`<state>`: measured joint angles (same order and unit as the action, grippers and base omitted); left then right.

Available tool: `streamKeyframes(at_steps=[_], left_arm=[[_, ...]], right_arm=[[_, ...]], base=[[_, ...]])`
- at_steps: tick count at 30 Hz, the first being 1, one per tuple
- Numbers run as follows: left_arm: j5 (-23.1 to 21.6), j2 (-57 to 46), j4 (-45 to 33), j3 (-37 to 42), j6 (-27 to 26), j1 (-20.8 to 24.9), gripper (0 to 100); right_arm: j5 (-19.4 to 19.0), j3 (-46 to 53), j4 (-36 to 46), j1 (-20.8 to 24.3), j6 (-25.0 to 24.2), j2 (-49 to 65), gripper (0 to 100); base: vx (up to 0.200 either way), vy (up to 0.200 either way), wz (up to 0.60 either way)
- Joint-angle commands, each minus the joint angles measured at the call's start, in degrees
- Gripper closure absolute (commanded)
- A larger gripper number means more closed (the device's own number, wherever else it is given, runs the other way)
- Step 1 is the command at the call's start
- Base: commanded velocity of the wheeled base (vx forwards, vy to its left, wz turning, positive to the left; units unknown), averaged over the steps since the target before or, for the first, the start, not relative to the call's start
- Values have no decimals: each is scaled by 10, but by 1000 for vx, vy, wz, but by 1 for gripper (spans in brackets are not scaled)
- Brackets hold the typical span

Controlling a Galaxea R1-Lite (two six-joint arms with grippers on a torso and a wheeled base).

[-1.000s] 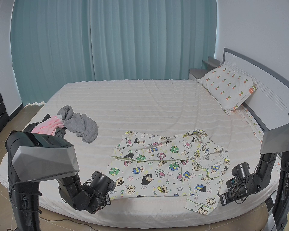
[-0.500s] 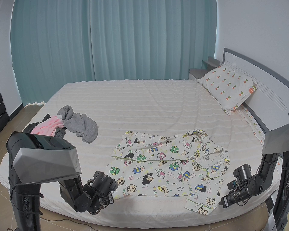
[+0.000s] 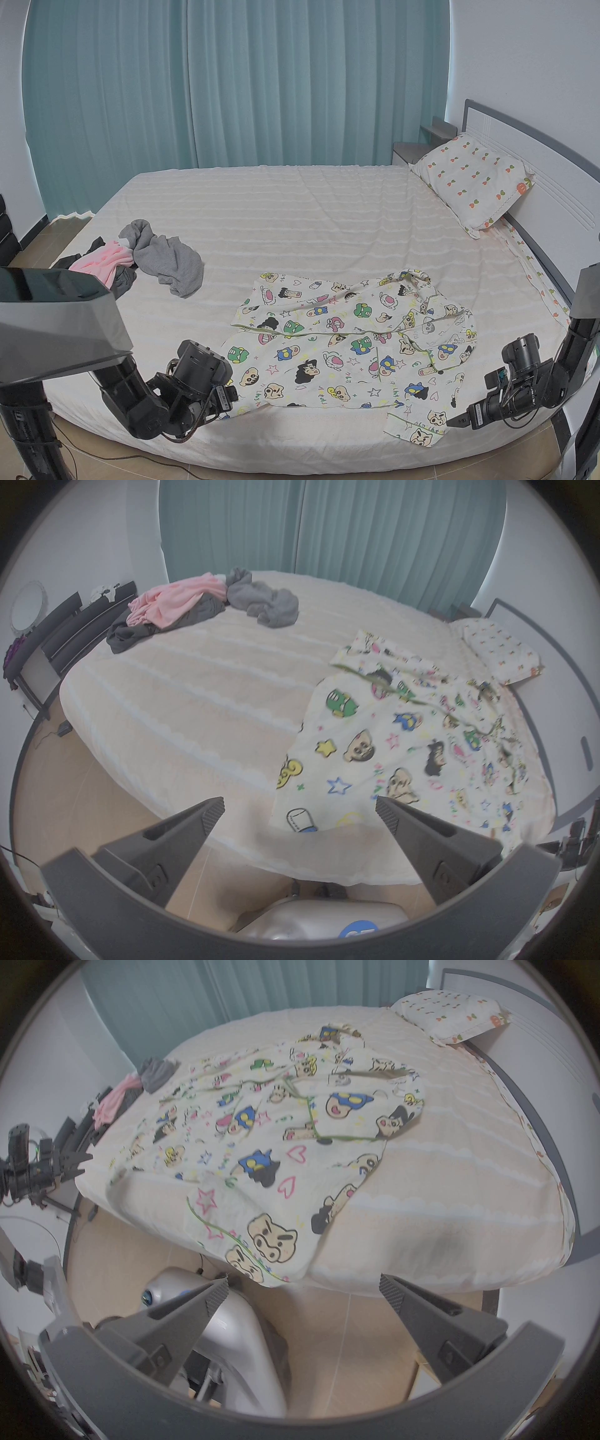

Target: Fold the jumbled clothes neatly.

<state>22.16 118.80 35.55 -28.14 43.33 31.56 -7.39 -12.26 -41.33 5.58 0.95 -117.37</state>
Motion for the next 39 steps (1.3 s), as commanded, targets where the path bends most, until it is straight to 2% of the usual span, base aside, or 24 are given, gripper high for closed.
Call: streamKeyframes(at_steps=[1,3,5,10,14,17,29,35,39], left_arm=[[-1,-88,4,12,-5,4,0],[-2,-120,4,12,-3,3,0],[-9,-132,4,13,-2,1,0],[-56,-144,5,19,14,-4,0],[-58,-142,6,20,17,-2,0],[-58,-141,8,18,18,-2,0],[-59,-91,96,9,16,-5,0],[-60,-61,131,-3,11,-13,0],[-60,-28,168,-25,5,-26,0]], right_arm=[[-18,8,-1,0,-25,72,0],[-35,8,-1,1,-40,96,0],[-37,8,-2,4,-51,105,0],[-52,12,-2,6,-91,149,0],[-62,21,-3,0,-111,175,0],[-63,26,-3,-2,-113,186,0],[-67,21,-3,-4,-113,187,0],[-68,25,-3,-4,-113,188,0],[-69,25,-3,-4,-113,187,0]], base=[[0,0,0],[0,0,0],[0,0,0],[200,0,0],[200,0,0],[200,0,0],[0,0,0],[200,0,0],[0,0,0]])
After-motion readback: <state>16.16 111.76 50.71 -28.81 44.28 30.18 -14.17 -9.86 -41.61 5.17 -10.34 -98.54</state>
